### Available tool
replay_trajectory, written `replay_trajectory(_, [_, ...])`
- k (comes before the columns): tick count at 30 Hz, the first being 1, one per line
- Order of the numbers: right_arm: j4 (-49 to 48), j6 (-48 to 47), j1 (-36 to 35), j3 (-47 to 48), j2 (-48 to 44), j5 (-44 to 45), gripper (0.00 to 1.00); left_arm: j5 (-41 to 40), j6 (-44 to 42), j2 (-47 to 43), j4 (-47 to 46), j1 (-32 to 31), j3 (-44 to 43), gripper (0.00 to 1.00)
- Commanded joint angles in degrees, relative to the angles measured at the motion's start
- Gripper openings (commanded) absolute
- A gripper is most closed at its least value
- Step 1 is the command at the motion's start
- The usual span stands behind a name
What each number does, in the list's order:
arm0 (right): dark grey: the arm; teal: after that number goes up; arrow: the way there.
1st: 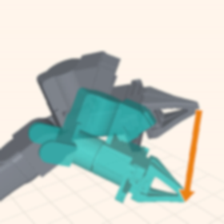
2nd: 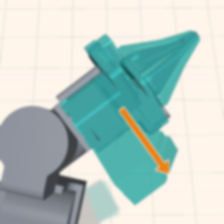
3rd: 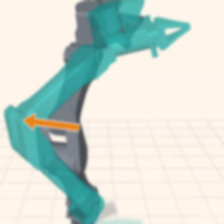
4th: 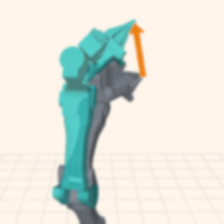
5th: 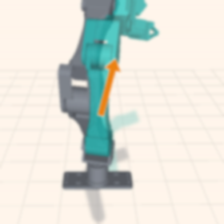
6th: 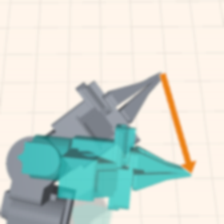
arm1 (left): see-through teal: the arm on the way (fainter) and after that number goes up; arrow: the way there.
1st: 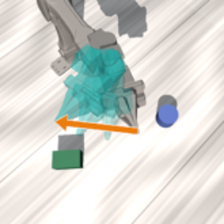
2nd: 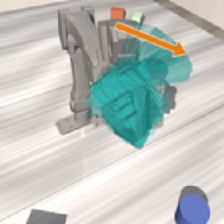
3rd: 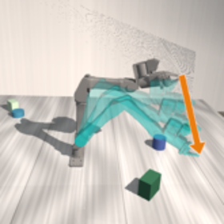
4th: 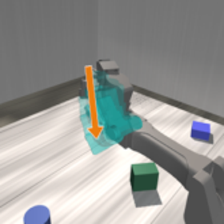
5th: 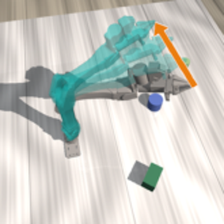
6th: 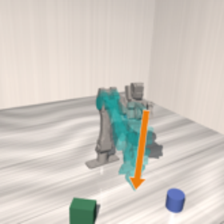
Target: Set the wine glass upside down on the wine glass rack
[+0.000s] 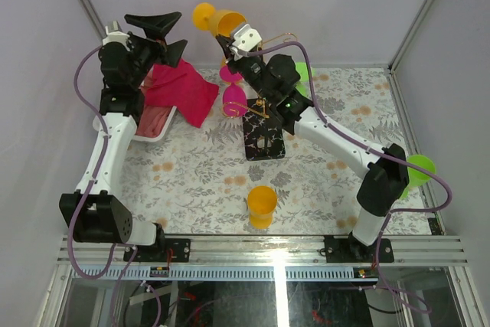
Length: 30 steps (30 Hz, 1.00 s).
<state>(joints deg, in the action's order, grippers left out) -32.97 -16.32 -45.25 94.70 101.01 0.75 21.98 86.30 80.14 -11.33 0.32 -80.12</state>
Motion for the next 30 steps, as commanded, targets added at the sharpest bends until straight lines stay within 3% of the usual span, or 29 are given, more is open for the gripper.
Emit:
replay_trajectory(1, [-7.51, -1.81, -1.14, 3.78, 0.12, -1.10, 0.00, -3.04, 0.71, -2.15, -0.33, -1.29, 2.27, 1.00])
replay_trajectory(7, [-9.38, -0.59, -3.20, 3.17, 1.30, -2.56, 0.00, -3.30, 2.46, -1.57, -0.92, -2.60, 3.33, 0.98])
replay_trajectory(14, [-10.44, 1.60, -5.03, 1.44, 1.73, -4.40, 0.00, -7.05, 5.28, -3.53, -1.88, -3.69, 6.97, 0.89])
replay_trajectory(19, [-11.47, 2.91, -5.51, -0.03, 0.66, -5.37, 0.00, -7.22, 5.53, -3.58, -1.93, -3.69, 7.13, 0.80])
replay_trajectory(26, [-12.19, 2.43, -5.89, -3.70, -1.04, -5.17, 0.00, -7.35, 6.42, -3.43, -3.37, -3.68, 8.08, 0.58])
replay_trajectory(30, [-12.82, 2.12, -6.29, -5.31, -2.13, -6.53, 0.00, -7.91, 6.30, -3.42, -3.45, -3.69, 8.75, 0.56])
